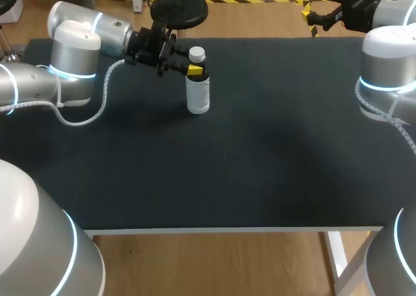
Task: Unscrew the bottle cap
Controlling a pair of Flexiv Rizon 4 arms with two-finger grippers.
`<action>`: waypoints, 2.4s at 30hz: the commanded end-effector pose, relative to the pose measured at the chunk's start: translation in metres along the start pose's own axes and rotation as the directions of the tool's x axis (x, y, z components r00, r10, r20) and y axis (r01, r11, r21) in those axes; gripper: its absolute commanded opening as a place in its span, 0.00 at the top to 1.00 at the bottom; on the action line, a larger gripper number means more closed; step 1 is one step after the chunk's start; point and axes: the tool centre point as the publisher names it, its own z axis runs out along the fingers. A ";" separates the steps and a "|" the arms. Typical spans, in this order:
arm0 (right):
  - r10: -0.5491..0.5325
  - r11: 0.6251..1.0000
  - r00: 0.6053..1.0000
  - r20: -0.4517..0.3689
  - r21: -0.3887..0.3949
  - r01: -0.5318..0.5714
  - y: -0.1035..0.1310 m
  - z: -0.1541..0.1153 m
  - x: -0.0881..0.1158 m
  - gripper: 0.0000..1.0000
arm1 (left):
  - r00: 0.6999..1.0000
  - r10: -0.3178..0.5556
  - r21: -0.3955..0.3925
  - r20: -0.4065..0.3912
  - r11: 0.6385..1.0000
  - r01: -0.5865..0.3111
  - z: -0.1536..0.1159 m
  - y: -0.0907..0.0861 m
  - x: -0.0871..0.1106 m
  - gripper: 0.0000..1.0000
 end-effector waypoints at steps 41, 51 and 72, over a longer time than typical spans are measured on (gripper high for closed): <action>-0.114 0.993 0.514 -0.850 -0.077 0.093 0.012 0.073 0.100 0.00 | 1.000 -0.001 0.001 -0.007 1.000 0.001 -0.001 0.001 -0.002 1.00; -0.122 0.989 0.510 -0.852 -0.062 0.133 0.021 0.075 0.135 0.00 | 1.000 -0.001 0.001 -0.007 1.000 0.001 -0.001 0.001 -0.002 1.00; -0.137 0.977 0.581 -0.802 -0.014 0.211 0.026 0.111 0.195 0.00 | 1.000 -0.001 0.001 -0.007 1.000 0.001 -0.001 0.001 -0.002 1.00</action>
